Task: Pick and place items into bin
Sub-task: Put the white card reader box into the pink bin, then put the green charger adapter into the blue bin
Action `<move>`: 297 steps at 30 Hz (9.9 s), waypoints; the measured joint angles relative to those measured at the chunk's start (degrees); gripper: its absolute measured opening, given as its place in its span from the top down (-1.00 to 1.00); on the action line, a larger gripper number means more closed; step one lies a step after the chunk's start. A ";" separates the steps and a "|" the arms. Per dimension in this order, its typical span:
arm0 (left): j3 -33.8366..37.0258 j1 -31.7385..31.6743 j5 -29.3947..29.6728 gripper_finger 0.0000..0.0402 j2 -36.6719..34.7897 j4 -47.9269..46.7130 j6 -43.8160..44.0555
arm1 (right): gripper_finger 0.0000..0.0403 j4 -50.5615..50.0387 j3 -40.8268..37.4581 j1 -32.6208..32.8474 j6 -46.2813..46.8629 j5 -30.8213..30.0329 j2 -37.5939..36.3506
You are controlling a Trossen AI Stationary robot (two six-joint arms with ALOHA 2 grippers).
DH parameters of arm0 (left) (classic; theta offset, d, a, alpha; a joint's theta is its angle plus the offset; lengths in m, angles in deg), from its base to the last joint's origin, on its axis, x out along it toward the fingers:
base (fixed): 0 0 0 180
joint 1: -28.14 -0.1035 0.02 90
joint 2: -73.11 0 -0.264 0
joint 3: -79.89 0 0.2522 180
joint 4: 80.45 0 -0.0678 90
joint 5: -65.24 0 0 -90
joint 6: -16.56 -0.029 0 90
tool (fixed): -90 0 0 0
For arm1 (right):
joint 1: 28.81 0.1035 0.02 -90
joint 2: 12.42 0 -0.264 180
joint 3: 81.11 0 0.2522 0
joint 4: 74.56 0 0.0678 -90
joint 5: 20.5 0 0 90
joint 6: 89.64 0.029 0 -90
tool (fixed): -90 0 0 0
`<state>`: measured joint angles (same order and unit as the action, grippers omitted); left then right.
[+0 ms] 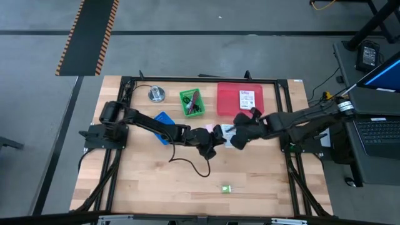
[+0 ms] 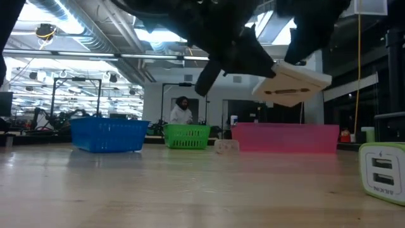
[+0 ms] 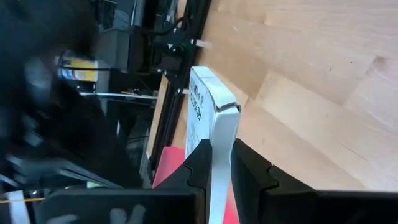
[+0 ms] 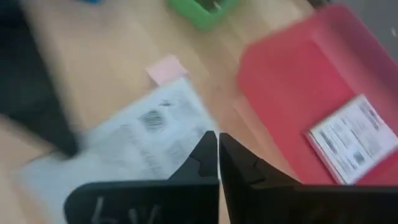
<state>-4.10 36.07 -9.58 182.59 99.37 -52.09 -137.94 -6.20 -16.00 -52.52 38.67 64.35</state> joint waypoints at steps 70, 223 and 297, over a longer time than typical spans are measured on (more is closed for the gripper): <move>2.38 -11.83 -7.46 0.84 -3.53 11.26 -9.16 | 0.36 -4.72 3.34 10.10 -20.92 -21.75 5.79; 43.64 -2.71 -4.57 0.98 -35.97 17.28 51.48 | 0.85 17.30 3.43 -35.86 -62.80 6.74 21.79; 43.62 4.17 -2.48 0.98 -35.94 16.56 61.51 | 1.00 -1.30 9.66 19.69 -11.93 8.02 11.73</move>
<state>39.52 40.24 -12.05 146.65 115.93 9.42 -139.24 3.46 3.69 -64.45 46.69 76.09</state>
